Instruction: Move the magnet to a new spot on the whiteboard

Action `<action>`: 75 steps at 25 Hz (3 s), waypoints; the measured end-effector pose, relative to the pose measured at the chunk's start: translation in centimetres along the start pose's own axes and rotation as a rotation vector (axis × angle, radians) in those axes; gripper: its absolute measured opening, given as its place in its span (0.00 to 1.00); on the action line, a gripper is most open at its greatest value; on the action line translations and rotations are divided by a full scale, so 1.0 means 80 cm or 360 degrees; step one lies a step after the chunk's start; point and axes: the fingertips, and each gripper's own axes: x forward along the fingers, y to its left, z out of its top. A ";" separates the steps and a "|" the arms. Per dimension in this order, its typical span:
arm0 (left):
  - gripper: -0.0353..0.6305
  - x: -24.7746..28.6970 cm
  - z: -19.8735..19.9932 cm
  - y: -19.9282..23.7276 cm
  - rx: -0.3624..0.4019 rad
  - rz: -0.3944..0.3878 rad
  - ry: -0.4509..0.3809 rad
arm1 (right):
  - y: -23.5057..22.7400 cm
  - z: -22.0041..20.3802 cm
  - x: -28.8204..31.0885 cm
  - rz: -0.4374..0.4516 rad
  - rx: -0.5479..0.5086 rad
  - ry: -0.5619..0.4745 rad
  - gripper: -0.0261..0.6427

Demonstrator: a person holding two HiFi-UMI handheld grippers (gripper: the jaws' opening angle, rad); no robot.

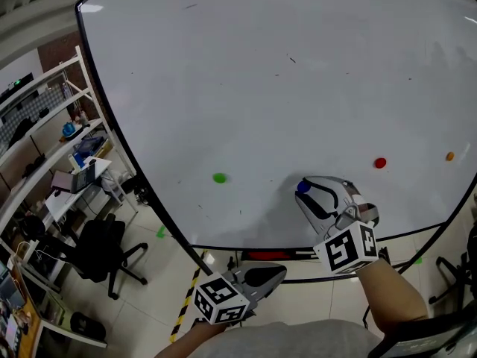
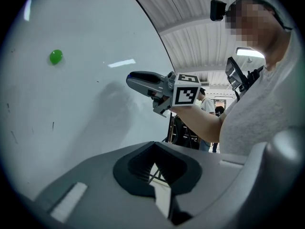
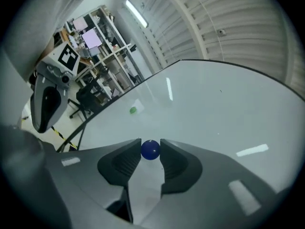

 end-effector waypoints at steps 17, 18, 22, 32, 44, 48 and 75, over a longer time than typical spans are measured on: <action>0.02 -0.007 -0.006 0.018 -0.0031 0.0014 0.0013 | -0.053 -0.030 0.034 -0.0351 -0.0250 0.0197 0.22; 0.02 -0.008 -0.006 0.019 -0.0031 0.0014 0.0012 | -0.052 -0.030 0.035 -0.0368 -0.0267 0.0210 0.21; 0.02 -0.009 -0.006 0.017 -0.0030 0.0005 0.0011 | -0.051 -0.031 0.035 -0.0402 -0.0285 0.0242 0.21; 0.02 -0.016 -0.002 0.007 -0.0022 -0.0011 0.0001 | -0.057 -0.021 0.007 -0.0448 -0.0218 0.0221 0.29; 0.02 -0.049 -0.001 0.035 0.0009 -0.0011 -0.0111 | 0.078 0.007 -0.043 0.0131 0.0467 -0.0049 0.13; 0.02 -0.053 -0.012 0.046 0.0000 -0.0048 -0.0106 | 0.138 -0.043 -0.062 0.0250 0.0865 0.0170 0.05; 0.02 -0.100 -0.120 -0.273 -0.0077 -0.0041 0.0007 | 0.352 0.043 -0.362 0.0695 0.1536 0.0139 0.05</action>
